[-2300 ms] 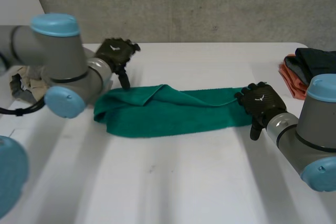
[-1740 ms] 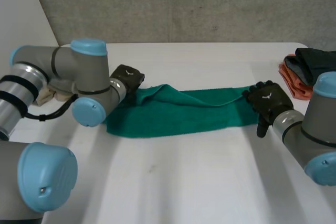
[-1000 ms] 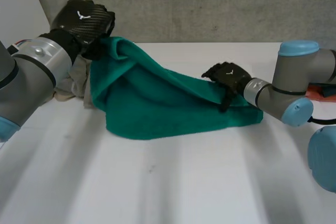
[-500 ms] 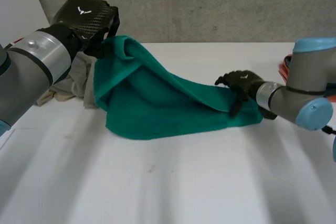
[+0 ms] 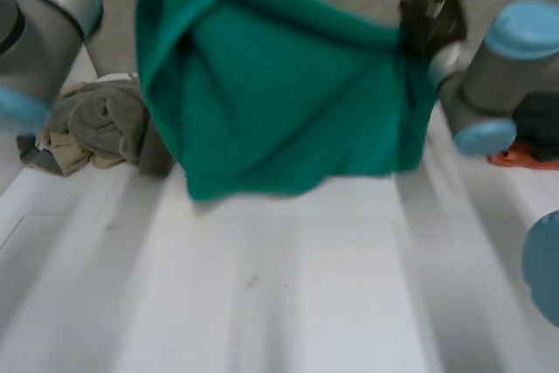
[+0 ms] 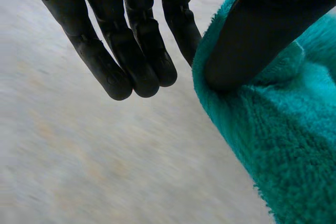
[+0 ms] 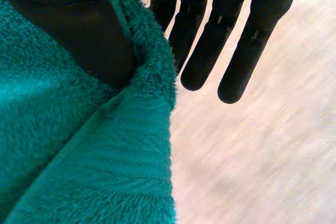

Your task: Fold the laundry.

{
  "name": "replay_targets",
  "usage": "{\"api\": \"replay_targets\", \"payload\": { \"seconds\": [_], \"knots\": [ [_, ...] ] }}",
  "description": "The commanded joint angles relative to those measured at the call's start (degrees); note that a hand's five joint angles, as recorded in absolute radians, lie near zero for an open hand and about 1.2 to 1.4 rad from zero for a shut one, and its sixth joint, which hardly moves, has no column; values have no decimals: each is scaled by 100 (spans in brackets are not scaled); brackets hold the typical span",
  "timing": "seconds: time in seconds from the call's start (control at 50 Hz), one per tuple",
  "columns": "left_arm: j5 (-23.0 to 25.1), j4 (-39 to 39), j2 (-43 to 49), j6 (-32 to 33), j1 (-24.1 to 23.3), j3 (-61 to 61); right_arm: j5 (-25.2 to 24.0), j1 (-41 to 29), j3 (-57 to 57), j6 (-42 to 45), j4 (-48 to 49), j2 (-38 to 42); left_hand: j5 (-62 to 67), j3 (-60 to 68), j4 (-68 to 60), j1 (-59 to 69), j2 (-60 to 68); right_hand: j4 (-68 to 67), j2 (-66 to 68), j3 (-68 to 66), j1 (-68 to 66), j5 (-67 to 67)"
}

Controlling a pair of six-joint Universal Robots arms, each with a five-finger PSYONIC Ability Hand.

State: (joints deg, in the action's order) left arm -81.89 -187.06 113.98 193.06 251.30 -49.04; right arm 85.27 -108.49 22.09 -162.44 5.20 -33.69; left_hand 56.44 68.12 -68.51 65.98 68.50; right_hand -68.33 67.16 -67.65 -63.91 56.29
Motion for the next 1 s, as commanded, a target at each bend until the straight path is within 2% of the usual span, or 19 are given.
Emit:
{"api": "replay_targets", "payload": {
  "seconds": [0.02, 0.16, 0.24, 0.4, 0.48, 0.56, 0.7, 0.78, 0.86, 1.0],
  "knots": [
    [-433, -516, 1142, -523, 296, 2167, -203, 134, 75, 19, 1114, -1076, 1356, 1188, -1149, 1402, 1150, -1167, 1284, -1235, -1609, 1371],
    [-328, -173, 1390, -805, 331, 2435, -529, 143, 918, 28, 861, -1702, 1356, 1188, -1149, 1402, 1150, -1167, 1284, -1235, -1609, 1371],
    [-214, 38, 1206, -788, 349, 1716, -696, 143, 1692, 28, 465, -1992, 1356, 1188, -1149, 1402, 1150, -1167, 1284, -1235, -1609, 1371],
    [50, 47, 845, -595, 656, -824, -854, 143, 3520, 133, -62, -2274, 1356, 1188, -1149, 1402, 1150, -1167, 1284, -1235, -1609, 1371],
    [418, 73, 871, -25, 849, -2027, -924, 135, 4276, 212, -238, -2169, 1356, 1188, -1149, 1402, 1150, -1167, 1284, -1235, -1609, 1371],
    [647, 152, 942, 581, 955, -2609, -986, 91, 4725, 362, -335, -1923, 1356, 1188, -1149, 1402, 1150, -1167, 1284, -1235, -1609, 1371],
    [587, 574, 1065, 1488, 964, -2760, -933, -94, 4954, 626, -484, -1676, 1356, 1188, -1149, 1402, 1150, -1167, 1284, -1235, -1609, 1371],
    [359, 924, 1109, 1910, 903, -2628, -907, -164, 5015, 617, -564, -1685, -2449, -2617, 2656, -2403, -2655, -1167, 1284, -1235, -1609, 1371],
    [113, 1092, 1083, 1920, 780, -2602, -845, -191, 5086, 608, -581, -1737, -4288, -4456, 4495, -4242, -4494, -1167, 1284, -1235, -1609, 1371],
    [-55, 1084, 960, 1718, 455, -2768, -837, -173, 5112, 608, -599, -1773, -4983, -5151, 5190, -4937, -5189, -1167, 1284, -1235, -1609, 1371]
  ]
}}
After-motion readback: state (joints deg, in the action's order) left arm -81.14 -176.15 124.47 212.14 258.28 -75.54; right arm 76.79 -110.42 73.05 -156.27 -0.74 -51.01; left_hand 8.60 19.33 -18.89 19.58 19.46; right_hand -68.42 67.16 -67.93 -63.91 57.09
